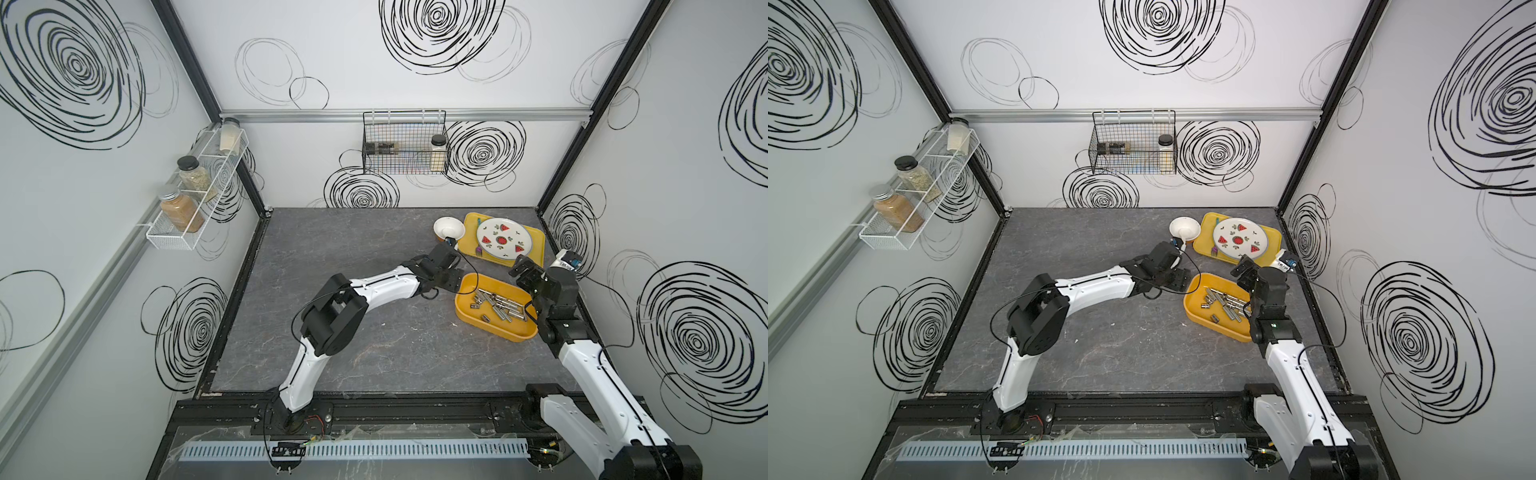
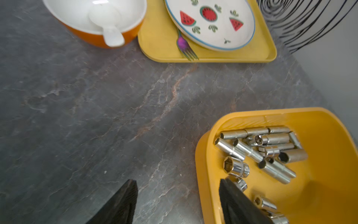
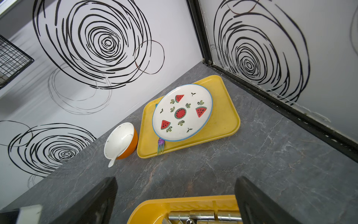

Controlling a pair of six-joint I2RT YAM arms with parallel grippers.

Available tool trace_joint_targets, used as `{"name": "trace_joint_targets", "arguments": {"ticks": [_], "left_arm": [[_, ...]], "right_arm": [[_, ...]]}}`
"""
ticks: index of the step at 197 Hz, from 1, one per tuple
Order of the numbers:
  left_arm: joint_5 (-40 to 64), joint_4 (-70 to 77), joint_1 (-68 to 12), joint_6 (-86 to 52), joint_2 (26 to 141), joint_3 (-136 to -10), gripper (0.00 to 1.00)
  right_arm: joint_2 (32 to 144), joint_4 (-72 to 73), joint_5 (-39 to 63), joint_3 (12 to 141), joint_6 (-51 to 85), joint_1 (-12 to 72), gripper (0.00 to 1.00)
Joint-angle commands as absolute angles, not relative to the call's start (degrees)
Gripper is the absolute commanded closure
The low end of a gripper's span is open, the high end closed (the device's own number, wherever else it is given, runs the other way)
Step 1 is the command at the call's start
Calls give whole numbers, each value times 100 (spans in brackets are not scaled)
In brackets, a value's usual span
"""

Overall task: Take out the socket from the storage box
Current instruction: Move the storage box to the center of the board.

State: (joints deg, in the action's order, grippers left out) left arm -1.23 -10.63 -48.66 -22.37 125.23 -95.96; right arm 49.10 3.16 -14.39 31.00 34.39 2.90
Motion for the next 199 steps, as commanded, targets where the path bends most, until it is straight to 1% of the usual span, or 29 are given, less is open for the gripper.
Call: {"name": "trace_joint_targets", "arguments": {"ticks": [1, 22, 45, 63, 78, 86, 110, 127, 147, 169, 189, 199], "left_arm": [[-215, -1774, -5007, -2045, 12875, -10081, 27], [-206, -2014, -5053, -2116, 13210, -10524, 30], [-286, -2320, -5079, -2196, 13509, -10949, 38], [-597, -2481, -5089, -2360, 13536, -10992, 48], [-938, -2552, -5073, -2542, 13455, -10891, 60], [-1049, -2525, -5058, -2611, 13370, -10777, 62], [-1114, -2400, -4927, -2812, 13021, -10243, 73], [-1151, -2229, -4778, -2889, 12647, -9672, 83], [-1136, -2018, -4524, -3016, 12169, -8888, 91], [-1079, -1732, -4199, -3068, 11567, -7960, 97], [-1099, -1552, -3885, -3135, 11044, -7193, 100], [-1040, -1430, -3710, -3188, 10796, -6821, 100]], "right_arm": [[4842, 387, -1523, 3026, 3510, 281, 0], [4899, 395, -1525, 3016, 3530, 281, 0], [4957, 366, -1536, 3043, 3550, 281, 0], [4991, 377, -1539, 3034, 3564, 281, 0], [5019, 407, -1512, 3024, 3569, 281, 0], [5038, 409, -1488, 3021, 3574, 281, 0], [5110, 391, -1442, 3045, 3572, 281, 1], [5159, 395, -1373, 3059, 3554, 281, 1], [5259, 504, -1278, 3024, 3534, 281, 6], [5473, 519, -1111, 3090, 3496, 281, 9], [5724, 578, -776, 3179, 3406, 281, 13], [5856, 625, -538, 3227, 3337, 281, 16]]}}
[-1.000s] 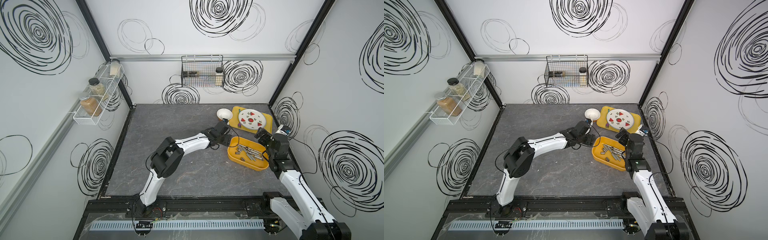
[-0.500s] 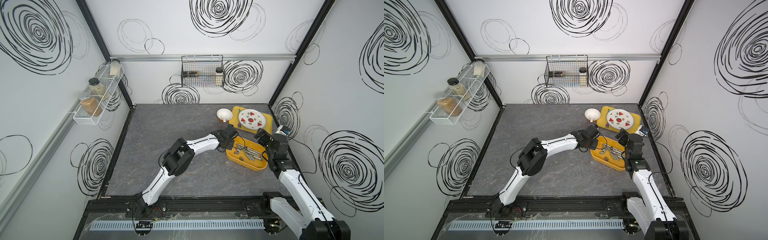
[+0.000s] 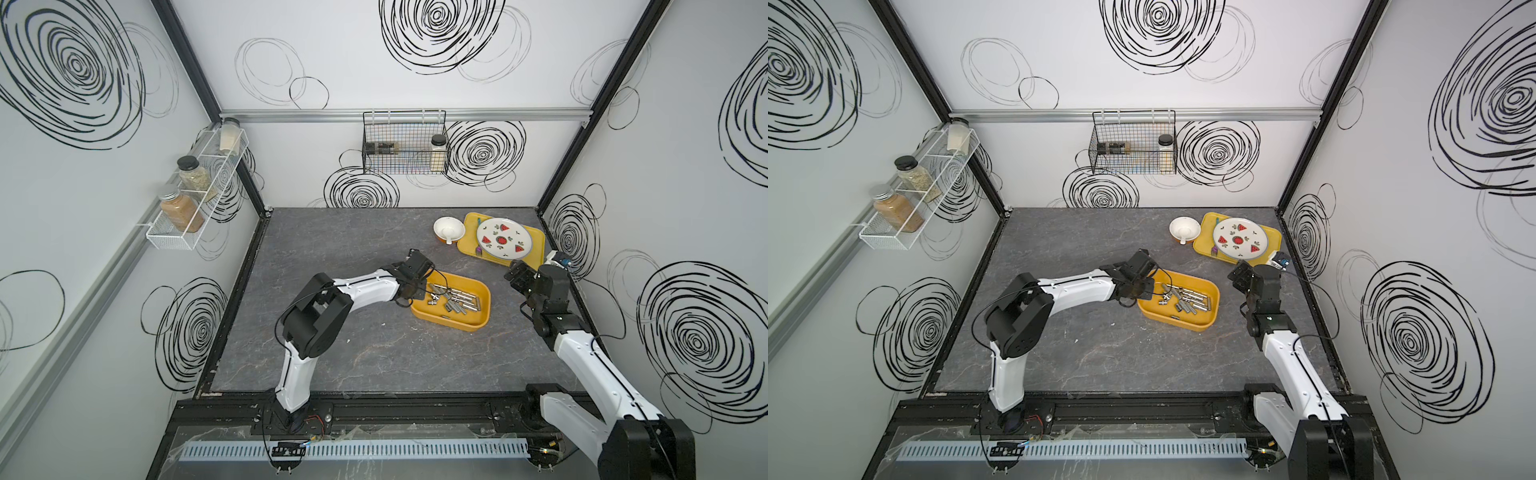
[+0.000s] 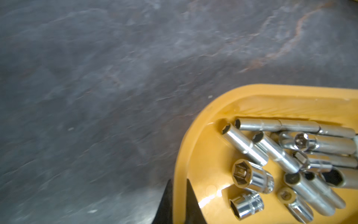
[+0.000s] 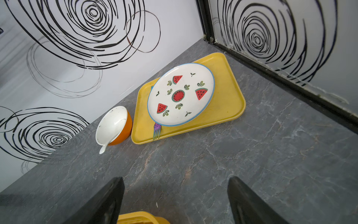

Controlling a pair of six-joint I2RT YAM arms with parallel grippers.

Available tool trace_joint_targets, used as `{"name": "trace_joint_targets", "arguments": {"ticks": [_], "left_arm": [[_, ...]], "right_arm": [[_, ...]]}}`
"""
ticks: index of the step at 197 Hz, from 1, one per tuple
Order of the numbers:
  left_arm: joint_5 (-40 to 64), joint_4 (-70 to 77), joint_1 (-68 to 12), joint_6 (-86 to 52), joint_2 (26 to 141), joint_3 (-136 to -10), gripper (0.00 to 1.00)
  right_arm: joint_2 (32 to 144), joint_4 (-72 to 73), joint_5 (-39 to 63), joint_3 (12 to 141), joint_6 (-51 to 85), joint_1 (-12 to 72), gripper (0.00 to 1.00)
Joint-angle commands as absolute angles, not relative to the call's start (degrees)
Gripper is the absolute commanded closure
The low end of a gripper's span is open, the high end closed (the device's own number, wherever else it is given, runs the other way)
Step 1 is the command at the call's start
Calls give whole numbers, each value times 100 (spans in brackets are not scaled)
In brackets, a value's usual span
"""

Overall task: Take out the socket from the storage box
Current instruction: Move the storage box to the center of the board.

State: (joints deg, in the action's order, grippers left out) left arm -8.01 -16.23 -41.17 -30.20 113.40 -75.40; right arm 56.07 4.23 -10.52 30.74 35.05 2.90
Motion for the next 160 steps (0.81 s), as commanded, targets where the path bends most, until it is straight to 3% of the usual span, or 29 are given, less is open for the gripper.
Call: {"name": "trace_joint_targets", "arguments": {"ticks": [1, 59, 146, 160], "left_arm": [[-1030, -1414, -3683, -3194, 10768, -6781, 100], [-616, -950, -2712, -3217, 10123, -5739, 100], [-431, -986, -2390, -3001, 10918, -6668, 100], [-494, -938, -2383, -2988, 10866, -6638, 88]], "right_arm": [[5872, 625, -515, 3231, 3329, 281, 17], [6917, 564, 1219, 4010, 2808, 492, 35], [8239, -309, 922, 5662, 2285, 1927, 37], [8574, -569, 868, 6027, 2243, 2033, 41]]}}
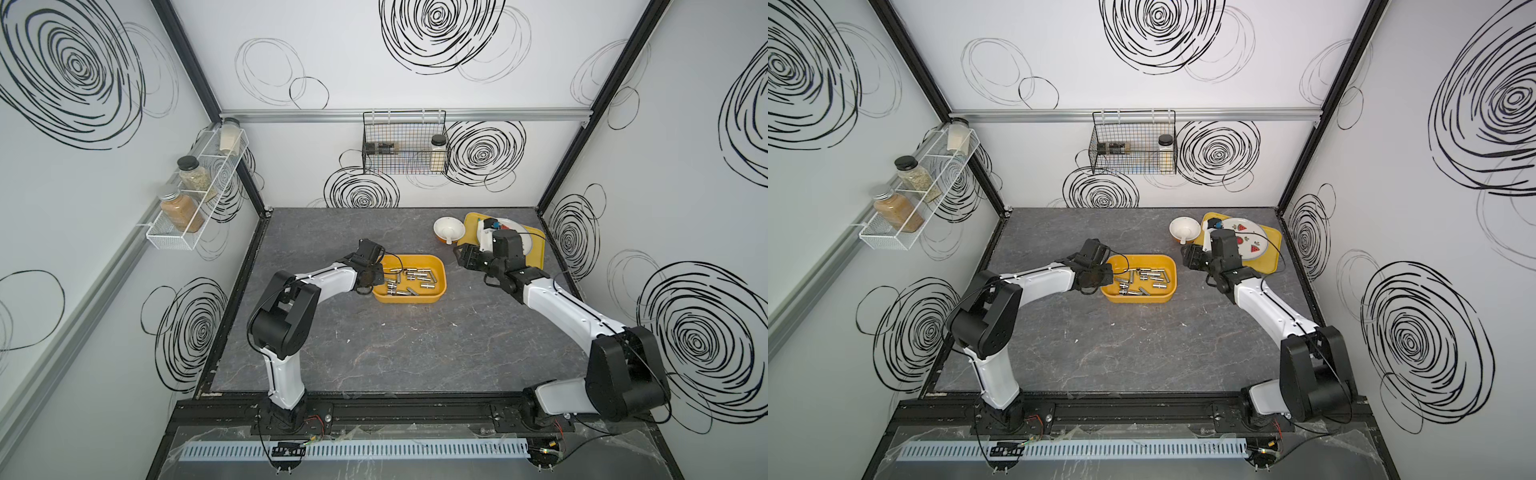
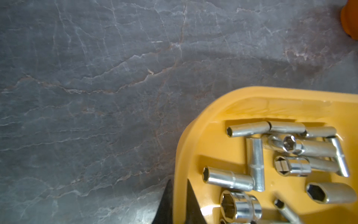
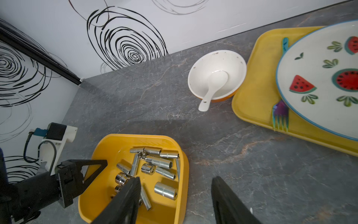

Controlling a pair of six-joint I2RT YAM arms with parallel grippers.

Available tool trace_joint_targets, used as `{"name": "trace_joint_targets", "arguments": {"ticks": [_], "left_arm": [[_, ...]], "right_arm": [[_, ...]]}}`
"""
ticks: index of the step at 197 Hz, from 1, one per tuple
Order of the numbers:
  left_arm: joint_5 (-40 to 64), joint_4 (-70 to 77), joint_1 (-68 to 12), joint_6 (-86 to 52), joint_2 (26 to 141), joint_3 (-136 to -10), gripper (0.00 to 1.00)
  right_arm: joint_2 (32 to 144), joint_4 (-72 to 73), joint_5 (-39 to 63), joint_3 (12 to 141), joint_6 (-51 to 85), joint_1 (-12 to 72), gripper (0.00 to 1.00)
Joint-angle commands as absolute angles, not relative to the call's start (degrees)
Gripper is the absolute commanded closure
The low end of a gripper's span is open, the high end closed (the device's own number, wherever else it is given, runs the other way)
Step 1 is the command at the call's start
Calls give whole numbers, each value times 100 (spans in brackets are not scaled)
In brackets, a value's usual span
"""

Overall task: Take out the socket from the storage box
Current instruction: Move the storage box to the center of the board, then pick up the socket head from the storage box.

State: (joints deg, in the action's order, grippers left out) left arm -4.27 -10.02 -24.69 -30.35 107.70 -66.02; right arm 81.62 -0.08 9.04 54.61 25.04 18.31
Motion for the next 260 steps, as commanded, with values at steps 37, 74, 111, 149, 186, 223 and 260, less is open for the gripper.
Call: {"name": "trace_joint_targets", "arguments": {"ticks": [37, 74, 111, 149, 186, 223, 260], "left_arm": [[-432, -785, -2376, -3018, 10595, -6511, 68], [-598, -621, -2464, -3174, 9975, -6169, 40], [-1388, -449, -2727, -3550, 8916, -5445, 24], [-2145, -483, -2893, -3887, 7797, -4647, 22], [-2726, -456, -2926, -4144, 6832, -3907, 1], [-3032, -266, -3030, -4087, 6246, -3551, 1], [-3143, -242, -3134, -4034, 6259, -3589, 1]], "right_arm": [[9400, -789, 915, 6647, 2158, 2473, 48], [10296, -1221, 601, 7505, 2028, 2978, 50], [11062, -1582, 223, 8284, 2047, 3318, 50], [11796, -2132, -288, 9014, 2054, 3559, 52], [12160, -2300, -439, 9374, 2056, 3652, 51], [12396, -2389, -408, 9527, 2063, 3682, 51], [12506, -2465, -482, 9493, 2056, 3777, 56]]}}
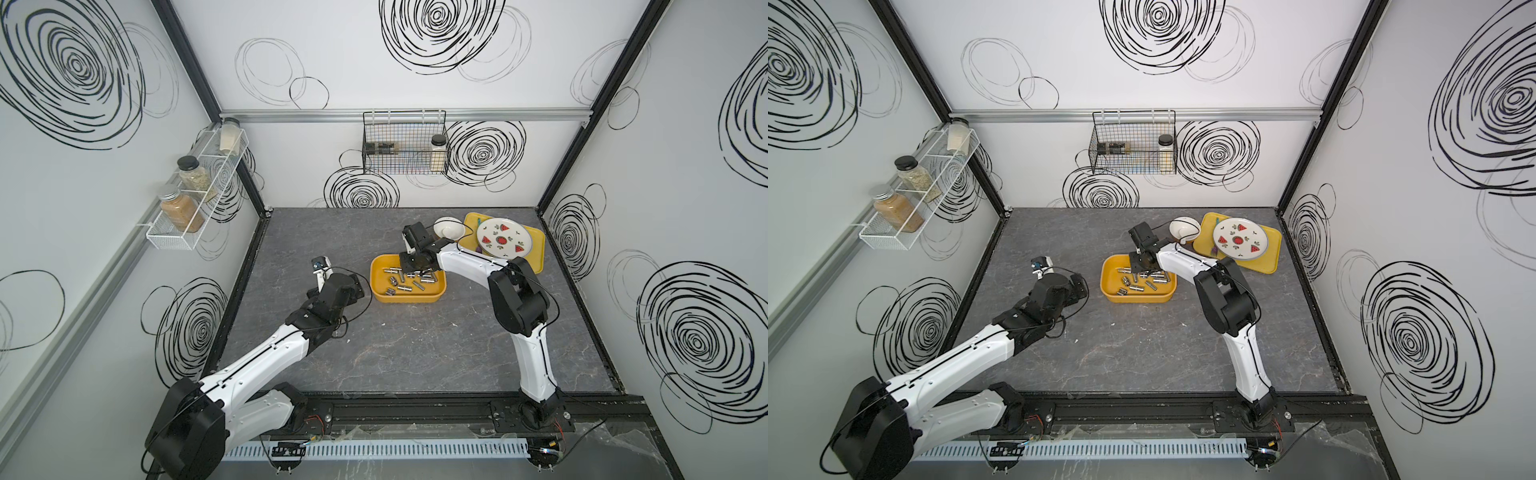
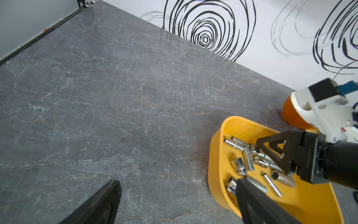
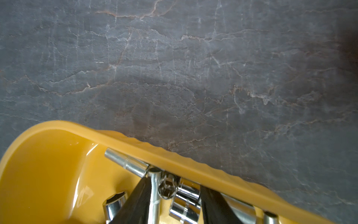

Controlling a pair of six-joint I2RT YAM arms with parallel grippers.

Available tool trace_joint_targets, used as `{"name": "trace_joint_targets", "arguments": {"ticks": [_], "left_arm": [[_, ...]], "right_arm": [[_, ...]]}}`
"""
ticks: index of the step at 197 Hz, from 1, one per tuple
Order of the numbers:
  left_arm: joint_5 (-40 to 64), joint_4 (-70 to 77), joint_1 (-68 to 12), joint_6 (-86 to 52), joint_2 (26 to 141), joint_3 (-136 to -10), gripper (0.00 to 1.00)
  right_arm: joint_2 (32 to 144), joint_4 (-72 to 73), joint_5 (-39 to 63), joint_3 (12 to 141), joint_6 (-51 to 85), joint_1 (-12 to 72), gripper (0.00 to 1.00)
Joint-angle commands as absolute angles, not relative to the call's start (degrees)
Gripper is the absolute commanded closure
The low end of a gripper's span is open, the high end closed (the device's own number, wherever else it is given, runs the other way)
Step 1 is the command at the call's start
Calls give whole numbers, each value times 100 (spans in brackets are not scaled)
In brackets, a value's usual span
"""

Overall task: Take out the socket from the storage box
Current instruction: Pick up the socket head from the storage box.

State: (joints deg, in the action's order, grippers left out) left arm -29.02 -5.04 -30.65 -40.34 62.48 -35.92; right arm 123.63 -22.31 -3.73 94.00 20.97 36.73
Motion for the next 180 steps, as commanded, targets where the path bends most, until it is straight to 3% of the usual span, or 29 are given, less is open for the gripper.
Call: {"name": "trace_joint_targets", "arguments": {"ticks": [1, 36, 180], "left_arm": [[-3143, -244, -3132, -4034, 6263, -3593, 1], [-3176, -382, -3164, -4017, 6472, -3743, 1], [-3234, -387, -3189, -3973, 6565, -3770, 1]], "right_arm": [[12507, -2467, -487, 9488, 2057, 3774, 56], [12541, -2426, -514, 9398, 2057, 3830, 58], [12643, -2474, -631, 9536, 2057, 3909, 82]]}}
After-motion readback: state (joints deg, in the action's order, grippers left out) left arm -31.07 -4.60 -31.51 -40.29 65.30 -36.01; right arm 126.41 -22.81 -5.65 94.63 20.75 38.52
